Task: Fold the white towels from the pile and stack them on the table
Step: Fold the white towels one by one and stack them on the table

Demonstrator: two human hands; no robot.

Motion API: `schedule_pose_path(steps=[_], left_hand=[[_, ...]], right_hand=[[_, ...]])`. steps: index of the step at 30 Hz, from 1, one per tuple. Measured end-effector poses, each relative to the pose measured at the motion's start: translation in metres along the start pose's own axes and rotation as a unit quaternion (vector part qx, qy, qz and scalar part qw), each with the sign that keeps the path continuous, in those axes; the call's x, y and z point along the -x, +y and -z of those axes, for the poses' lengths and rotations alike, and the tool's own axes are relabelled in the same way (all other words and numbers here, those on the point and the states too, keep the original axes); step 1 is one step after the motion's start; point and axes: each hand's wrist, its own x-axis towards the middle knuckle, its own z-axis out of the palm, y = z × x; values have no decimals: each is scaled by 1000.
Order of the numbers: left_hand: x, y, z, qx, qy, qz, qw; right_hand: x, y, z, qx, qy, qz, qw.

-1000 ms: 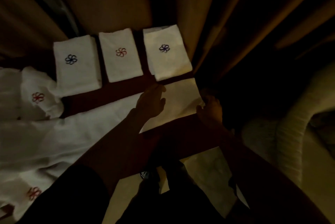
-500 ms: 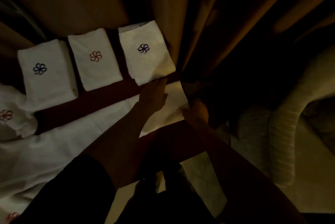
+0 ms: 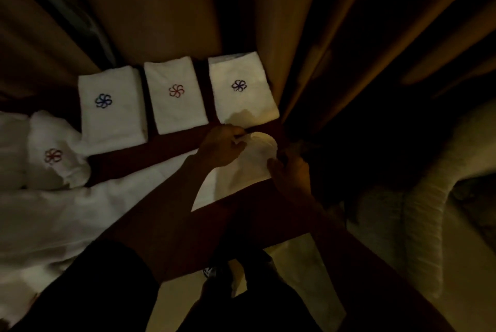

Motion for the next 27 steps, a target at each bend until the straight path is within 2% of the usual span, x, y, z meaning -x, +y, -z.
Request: schedule_pose_path(steps=[5, 13, 19, 22, 24, 27], left_hand=[[37, -18, 45, 24, 12, 32, 999], [111, -73, 89, 41, 70, 81, 993], [149, -105, 99, 88, 102, 95, 986], [157, -122, 102, 123, 92, 143, 978], [159, -132, 104, 173, 81, 198, 961], [157, -136, 102, 276, 73, 274, 918]], right_hand=[[25, -30, -23, 26, -12, 142, 990], [64, -82, -84, 33, -90, 243, 965], [85, -102, -133, 20, -175, 221, 959], [89, -107, -153, 12, -207, 213, 955], [91, -112, -164, 11, -221, 196, 955], [91, -117, -178, 7, -241, 179, 954]])
